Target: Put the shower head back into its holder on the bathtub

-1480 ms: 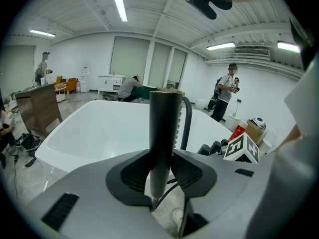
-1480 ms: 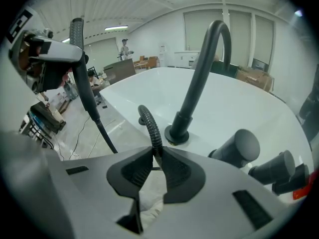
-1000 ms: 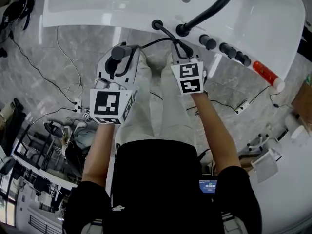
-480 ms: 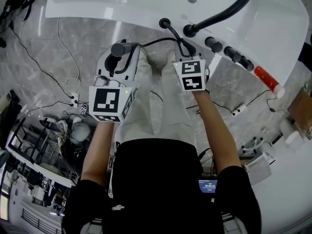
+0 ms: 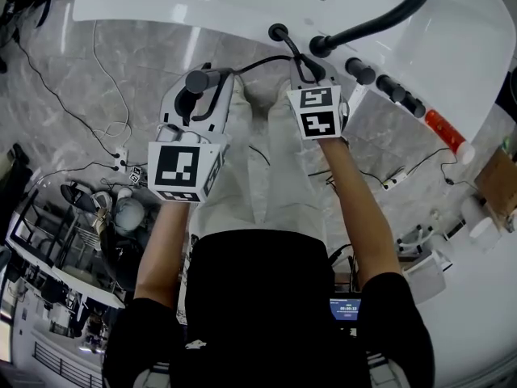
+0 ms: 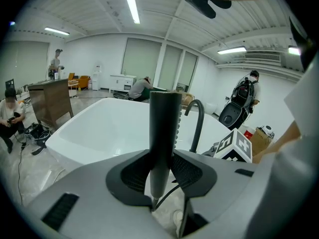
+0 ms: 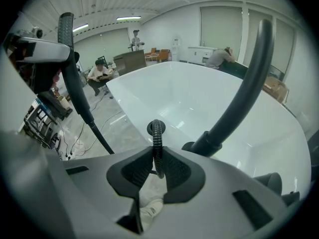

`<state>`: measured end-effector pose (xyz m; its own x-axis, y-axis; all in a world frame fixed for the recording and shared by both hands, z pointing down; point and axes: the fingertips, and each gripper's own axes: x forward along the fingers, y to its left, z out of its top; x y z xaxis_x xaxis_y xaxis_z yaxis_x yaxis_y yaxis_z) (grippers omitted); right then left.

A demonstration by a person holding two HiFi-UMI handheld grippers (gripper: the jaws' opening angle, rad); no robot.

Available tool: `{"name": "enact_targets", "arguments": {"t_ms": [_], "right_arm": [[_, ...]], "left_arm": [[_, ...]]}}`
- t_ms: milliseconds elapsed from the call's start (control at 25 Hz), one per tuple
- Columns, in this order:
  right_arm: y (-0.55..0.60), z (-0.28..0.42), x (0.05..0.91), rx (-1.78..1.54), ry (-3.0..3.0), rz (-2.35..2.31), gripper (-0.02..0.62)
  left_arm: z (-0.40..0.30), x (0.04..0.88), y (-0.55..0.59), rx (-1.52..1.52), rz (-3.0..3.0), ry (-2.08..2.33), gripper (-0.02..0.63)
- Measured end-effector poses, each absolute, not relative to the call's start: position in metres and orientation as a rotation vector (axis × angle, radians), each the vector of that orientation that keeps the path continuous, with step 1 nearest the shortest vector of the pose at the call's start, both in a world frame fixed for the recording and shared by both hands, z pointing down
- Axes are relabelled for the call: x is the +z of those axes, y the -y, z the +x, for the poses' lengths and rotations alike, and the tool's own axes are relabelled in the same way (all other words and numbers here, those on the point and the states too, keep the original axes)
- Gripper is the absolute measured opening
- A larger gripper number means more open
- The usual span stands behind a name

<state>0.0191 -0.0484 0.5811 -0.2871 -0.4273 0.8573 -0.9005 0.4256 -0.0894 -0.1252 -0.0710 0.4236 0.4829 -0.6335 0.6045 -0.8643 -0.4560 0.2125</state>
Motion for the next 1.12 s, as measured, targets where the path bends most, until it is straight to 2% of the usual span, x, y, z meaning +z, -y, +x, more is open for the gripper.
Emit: {"name": "enact_targets", "arguments": {"t_ms": [1120], "right_arm": [[0.075,-0.008,0.601,0.733,1.878,1.079,0.063]], "left_arm": [[-0.146,0.45,0.064,0.604,2.176,1.256,0.143]]}}
